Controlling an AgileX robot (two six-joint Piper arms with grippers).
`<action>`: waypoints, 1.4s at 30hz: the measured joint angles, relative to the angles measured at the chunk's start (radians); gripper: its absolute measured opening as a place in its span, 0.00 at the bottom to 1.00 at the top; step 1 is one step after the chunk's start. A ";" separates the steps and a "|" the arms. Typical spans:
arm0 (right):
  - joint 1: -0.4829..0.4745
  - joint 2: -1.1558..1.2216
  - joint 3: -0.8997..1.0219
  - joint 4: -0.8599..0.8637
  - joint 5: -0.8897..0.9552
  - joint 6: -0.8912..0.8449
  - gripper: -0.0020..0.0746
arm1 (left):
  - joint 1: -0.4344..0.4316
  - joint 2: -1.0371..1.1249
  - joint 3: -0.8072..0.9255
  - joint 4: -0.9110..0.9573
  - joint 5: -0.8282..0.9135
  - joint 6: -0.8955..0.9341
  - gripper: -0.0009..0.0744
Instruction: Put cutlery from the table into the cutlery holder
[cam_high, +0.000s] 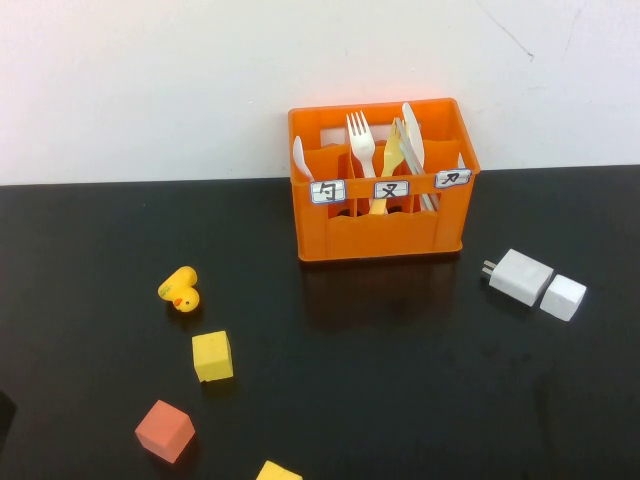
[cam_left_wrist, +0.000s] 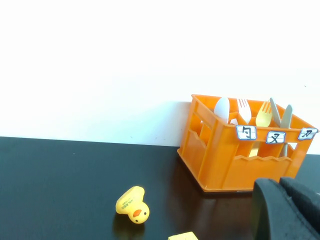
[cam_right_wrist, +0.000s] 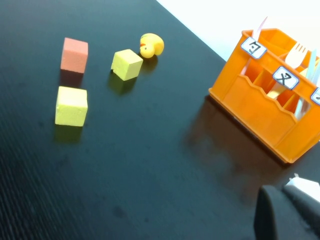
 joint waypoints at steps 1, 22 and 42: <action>0.000 0.000 0.000 0.000 0.001 0.000 0.03 | 0.000 0.000 0.000 0.000 0.000 0.000 0.01; 0.000 0.000 0.000 0.026 0.002 0.000 0.02 | 0.032 -0.011 0.029 0.796 0.013 -0.651 0.01; 0.000 0.000 0.002 0.031 0.010 0.000 0.02 | 0.032 -0.115 0.180 0.929 0.147 -0.844 0.01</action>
